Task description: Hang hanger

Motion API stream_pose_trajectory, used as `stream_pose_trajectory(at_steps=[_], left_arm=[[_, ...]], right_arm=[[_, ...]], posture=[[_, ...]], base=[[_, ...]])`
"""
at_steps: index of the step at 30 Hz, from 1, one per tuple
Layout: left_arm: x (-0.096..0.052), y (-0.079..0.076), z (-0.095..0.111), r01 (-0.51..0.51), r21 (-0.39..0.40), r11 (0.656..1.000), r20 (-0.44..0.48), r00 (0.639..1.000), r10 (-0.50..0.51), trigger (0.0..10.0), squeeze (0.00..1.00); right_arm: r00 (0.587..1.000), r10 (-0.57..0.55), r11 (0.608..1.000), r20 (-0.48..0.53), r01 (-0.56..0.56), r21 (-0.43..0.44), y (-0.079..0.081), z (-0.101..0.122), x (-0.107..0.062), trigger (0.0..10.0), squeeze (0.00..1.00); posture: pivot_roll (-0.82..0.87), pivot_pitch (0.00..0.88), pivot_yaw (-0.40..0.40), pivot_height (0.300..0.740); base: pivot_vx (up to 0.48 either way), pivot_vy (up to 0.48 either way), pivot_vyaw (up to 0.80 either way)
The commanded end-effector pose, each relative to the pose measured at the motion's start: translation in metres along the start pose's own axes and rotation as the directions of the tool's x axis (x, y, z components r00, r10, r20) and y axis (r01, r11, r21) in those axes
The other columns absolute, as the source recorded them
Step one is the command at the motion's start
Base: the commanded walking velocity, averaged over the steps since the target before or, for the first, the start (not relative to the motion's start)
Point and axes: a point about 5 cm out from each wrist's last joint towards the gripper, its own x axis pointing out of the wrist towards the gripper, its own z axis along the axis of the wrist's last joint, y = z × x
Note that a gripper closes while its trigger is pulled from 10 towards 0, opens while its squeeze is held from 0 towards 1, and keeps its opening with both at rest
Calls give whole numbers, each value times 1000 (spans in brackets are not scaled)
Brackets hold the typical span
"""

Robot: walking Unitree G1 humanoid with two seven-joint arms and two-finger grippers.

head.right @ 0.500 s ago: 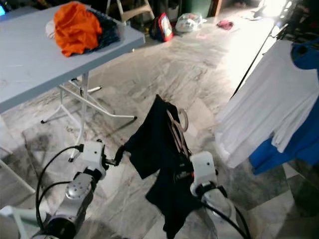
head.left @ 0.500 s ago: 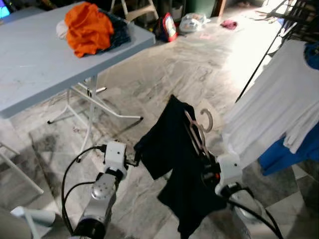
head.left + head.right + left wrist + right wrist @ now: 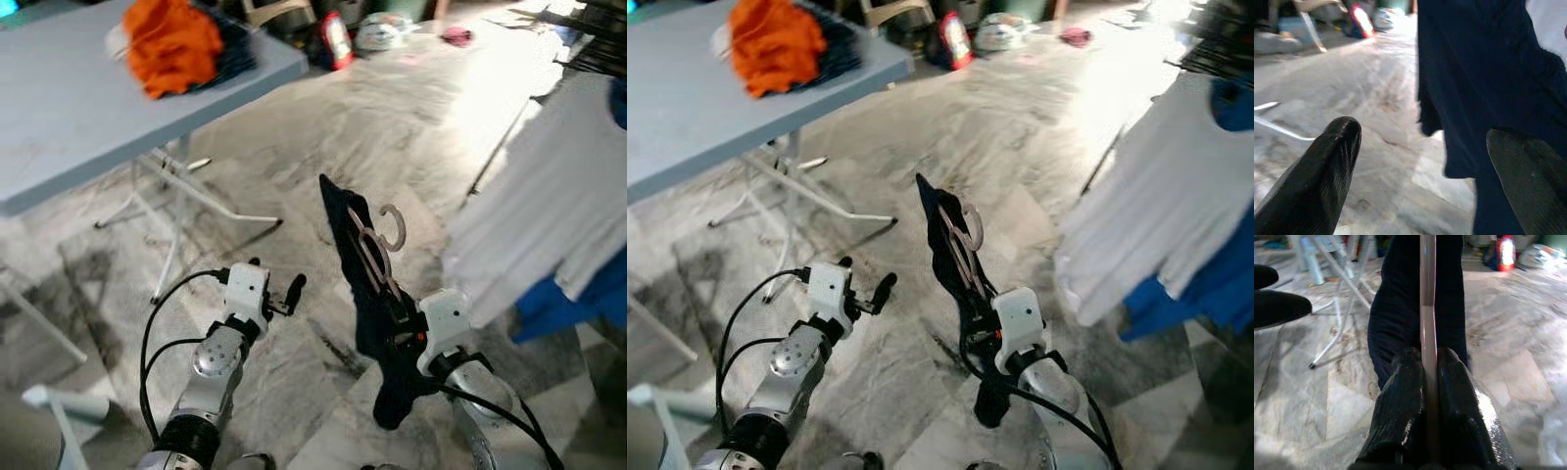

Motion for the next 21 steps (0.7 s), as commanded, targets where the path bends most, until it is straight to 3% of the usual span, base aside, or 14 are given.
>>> stream_pose_trajectory(at_steps=[1, 5, 11, 15, 21], left_arm=[[-4, 3, -5, -2, -3, 1000, -20, 1000, 2, 10000, 0], [-3, 12, -4, -32, -21, 999, -25, 999, 32, 10000, 0], [-4, 14, -2, -13, -16, 1000, -11, 1000, 12, 10000, 0], [-5, 14, -3, -10, -12, 1000, -16, 1000, 10, 10000, 0], [-6, 13, -5, -7, -17, 1000, -23, 1000, 7, 10000, 0]], right_arm=[[999, 18, 1000, 42, -18, -5, 3, 7, 3, 10000, 0], [999, 13, 1000, 52, -13, 1, 2, 8, 3, 10000, 0], [998, 20, 1000, 56, -20, 5, 3, 8, 3, 10000, 0], [998, 22, 1000, 59, -23, 11, 4, 8, 3, 10000, 0], [998, 24, 1000, 59, -24, 12, 5, 7, 3, 10000, 0]], posture=[[-55, 132, 18, 740], [-52, 131, 19, 740], [-51, 132, 21, 740], [-49, 130, 22, 740], [-50, 131, 21, 740]], base=[[0, 0, 788], [0, 0, 586], [0, 0, 404], [307, 0, 430], [345, 0, 0]])
